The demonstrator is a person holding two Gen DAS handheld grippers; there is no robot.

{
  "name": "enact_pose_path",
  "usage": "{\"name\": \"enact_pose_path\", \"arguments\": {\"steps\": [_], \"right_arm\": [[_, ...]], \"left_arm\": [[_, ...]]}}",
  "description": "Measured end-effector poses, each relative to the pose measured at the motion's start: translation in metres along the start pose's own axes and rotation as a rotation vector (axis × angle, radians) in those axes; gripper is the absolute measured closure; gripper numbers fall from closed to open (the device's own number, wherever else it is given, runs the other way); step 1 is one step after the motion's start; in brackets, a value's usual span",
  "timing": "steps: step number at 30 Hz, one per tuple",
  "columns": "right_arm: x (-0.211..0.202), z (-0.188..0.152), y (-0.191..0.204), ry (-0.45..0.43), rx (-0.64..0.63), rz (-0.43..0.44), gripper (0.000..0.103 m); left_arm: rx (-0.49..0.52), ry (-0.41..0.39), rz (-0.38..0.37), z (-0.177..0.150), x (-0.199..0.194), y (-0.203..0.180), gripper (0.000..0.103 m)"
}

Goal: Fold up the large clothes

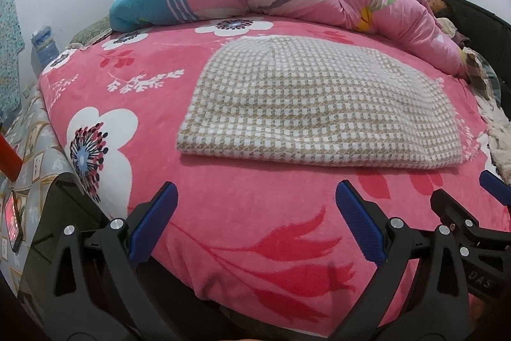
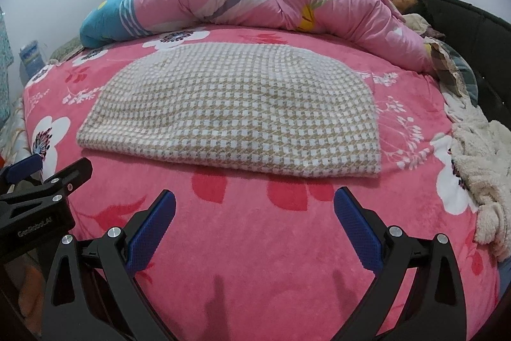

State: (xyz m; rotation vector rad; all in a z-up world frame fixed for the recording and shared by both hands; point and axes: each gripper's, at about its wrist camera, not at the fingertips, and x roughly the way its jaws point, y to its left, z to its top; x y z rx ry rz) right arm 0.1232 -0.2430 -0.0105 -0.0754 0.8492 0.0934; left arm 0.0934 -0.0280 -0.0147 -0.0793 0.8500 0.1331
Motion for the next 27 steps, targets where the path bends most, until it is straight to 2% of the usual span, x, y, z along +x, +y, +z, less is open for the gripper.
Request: {"name": "enact_pose_path", "arguments": {"steps": [27], "right_arm": [[-0.003,-0.0008,-0.0022,-0.001,0.002,-0.005,0.007]], "left_arm": [[0.024,-0.002,-0.022,-0.0011,-0.0039,-0.0081,0.007]]}}
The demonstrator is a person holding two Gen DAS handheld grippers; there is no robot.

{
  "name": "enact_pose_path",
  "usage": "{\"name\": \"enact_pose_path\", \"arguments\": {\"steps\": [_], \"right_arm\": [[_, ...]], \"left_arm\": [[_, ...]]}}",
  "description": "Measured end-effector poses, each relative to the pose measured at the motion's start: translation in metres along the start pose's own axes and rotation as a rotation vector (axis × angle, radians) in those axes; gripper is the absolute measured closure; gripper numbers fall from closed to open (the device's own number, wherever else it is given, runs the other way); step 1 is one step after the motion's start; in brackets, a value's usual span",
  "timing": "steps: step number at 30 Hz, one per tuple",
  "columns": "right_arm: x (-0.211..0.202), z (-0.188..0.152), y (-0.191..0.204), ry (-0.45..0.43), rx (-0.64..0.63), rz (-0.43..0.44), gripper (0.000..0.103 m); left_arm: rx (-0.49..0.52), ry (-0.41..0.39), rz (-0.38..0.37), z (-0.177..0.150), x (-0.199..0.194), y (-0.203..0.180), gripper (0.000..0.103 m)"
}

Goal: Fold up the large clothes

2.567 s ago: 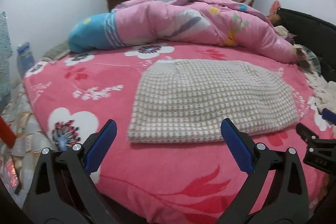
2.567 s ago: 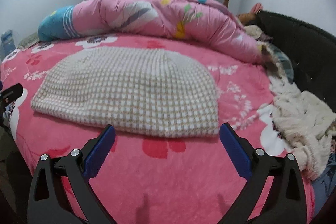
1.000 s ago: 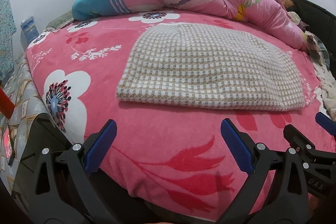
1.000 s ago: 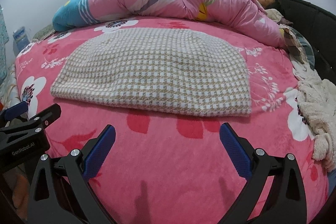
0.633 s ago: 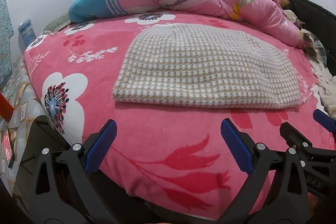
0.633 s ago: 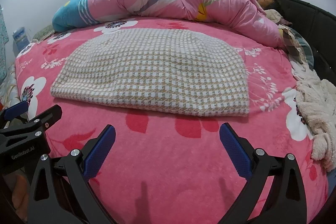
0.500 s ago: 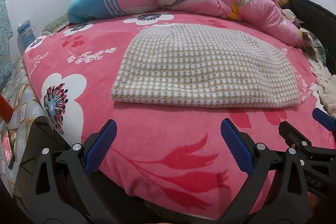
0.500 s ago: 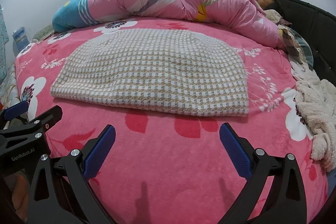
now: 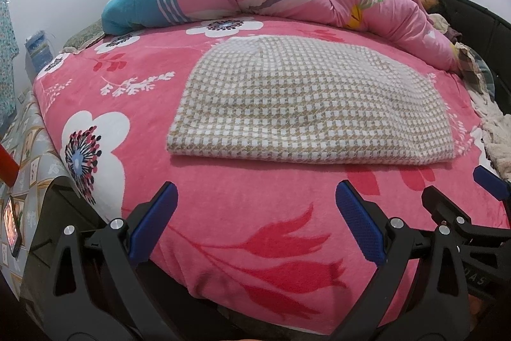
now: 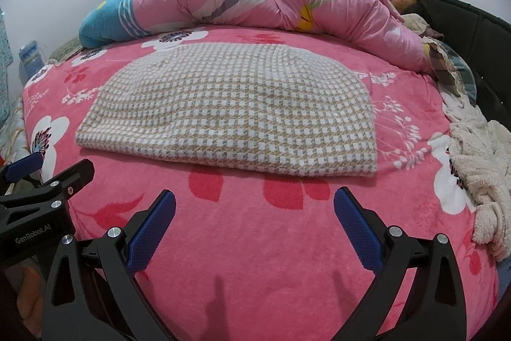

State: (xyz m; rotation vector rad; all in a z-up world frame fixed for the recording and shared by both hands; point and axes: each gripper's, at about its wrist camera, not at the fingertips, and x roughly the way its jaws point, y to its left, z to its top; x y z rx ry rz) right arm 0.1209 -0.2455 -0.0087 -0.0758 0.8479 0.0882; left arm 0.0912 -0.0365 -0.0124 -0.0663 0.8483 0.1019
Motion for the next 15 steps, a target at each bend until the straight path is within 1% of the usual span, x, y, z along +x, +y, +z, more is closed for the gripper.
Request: {"name": "enact_pose_path", "arguments": {"steps": [15], "right_arm": [[0.0012,0.0011,0.0012,0.001,-0.011,0.004,0.007]], "left_arm": [[-0.002,0.001,0.004,0.0004,0.0006,0.0003,0.007]]}}
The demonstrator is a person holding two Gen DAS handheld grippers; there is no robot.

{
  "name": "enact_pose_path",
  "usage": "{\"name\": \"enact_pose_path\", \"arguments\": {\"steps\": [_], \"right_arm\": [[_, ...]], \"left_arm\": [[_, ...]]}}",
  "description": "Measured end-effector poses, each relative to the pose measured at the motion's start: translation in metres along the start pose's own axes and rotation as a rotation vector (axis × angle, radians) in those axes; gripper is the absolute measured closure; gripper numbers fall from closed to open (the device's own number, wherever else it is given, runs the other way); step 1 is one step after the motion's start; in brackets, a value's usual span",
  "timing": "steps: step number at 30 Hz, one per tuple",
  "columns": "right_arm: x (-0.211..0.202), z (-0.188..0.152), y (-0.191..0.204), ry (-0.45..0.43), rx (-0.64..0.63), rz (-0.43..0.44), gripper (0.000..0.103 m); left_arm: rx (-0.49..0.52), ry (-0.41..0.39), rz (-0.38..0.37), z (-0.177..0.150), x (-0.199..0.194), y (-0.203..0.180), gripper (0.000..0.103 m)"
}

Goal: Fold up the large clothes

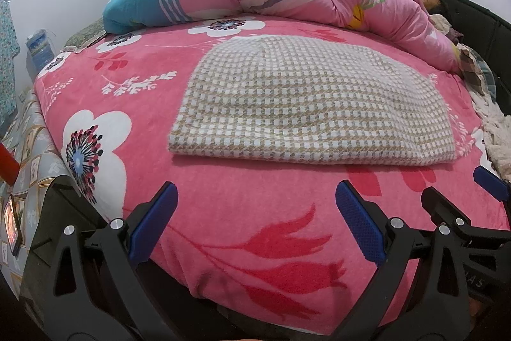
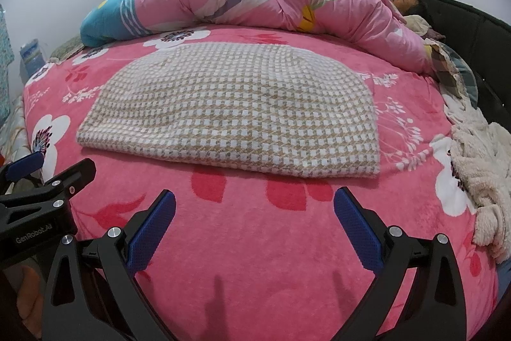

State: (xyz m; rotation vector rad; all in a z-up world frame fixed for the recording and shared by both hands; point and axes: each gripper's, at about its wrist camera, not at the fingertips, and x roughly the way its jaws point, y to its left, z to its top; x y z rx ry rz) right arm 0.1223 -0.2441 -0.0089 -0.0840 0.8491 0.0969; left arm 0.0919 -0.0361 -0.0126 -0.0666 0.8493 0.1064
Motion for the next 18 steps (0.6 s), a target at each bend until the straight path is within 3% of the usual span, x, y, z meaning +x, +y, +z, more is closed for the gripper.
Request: {"name": "enact_pose_path", "arguments": {"steps": [18], "right_arm": [[-0.0004,0.0,0.0024,0.002,-0.005,0.001,0.007]], "left_arm": [[-0.014,0.003,0.011,-0.0025,0.0006,0.0006,0.007]]}}
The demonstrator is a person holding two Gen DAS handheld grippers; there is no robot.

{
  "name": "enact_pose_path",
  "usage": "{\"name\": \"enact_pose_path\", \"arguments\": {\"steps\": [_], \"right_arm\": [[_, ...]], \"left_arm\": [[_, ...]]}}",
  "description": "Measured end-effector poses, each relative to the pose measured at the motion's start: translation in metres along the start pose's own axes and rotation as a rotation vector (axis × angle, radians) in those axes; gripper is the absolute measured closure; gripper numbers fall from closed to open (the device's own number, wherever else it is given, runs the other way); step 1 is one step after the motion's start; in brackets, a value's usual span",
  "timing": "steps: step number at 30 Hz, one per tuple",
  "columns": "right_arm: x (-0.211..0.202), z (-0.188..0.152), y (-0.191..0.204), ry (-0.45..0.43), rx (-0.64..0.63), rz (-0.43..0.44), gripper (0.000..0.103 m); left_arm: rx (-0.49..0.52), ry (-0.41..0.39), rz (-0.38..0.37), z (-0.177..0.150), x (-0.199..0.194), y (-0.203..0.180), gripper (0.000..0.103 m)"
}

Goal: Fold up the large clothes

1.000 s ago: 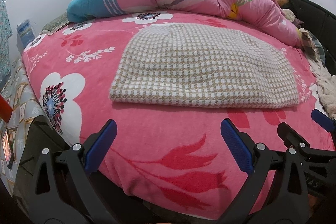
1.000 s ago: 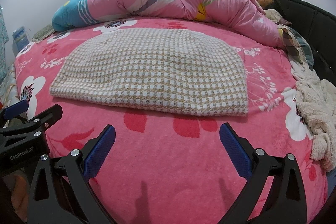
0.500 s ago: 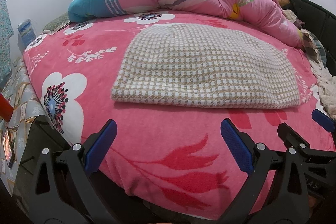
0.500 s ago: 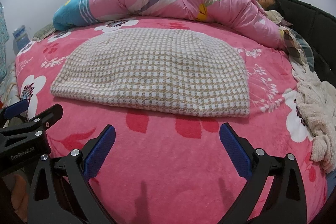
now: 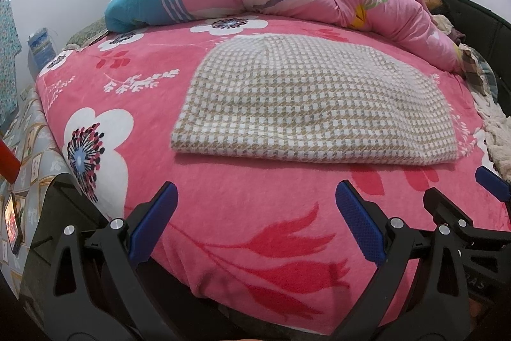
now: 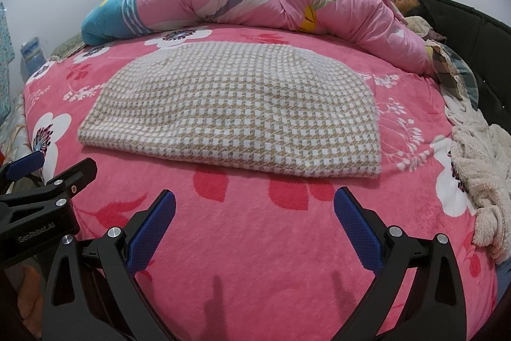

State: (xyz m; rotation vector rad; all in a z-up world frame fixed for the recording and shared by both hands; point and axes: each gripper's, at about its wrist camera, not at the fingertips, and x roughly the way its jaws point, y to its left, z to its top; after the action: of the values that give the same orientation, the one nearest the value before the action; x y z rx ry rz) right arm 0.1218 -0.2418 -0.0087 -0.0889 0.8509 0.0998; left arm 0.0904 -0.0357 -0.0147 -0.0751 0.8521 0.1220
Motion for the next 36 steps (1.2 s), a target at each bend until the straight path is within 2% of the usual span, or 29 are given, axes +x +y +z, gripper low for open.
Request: {"name": "enact_pose_path", "arguments": {"steps": [36], "right_arm": [[-0.0002,-0.0003,0.0022,0.001,-0.003,0.002,0.007]], "left_arm": [[-0.001,0.002,-0.001,-0.0012,0.0012,0.0018,0.007]]}}
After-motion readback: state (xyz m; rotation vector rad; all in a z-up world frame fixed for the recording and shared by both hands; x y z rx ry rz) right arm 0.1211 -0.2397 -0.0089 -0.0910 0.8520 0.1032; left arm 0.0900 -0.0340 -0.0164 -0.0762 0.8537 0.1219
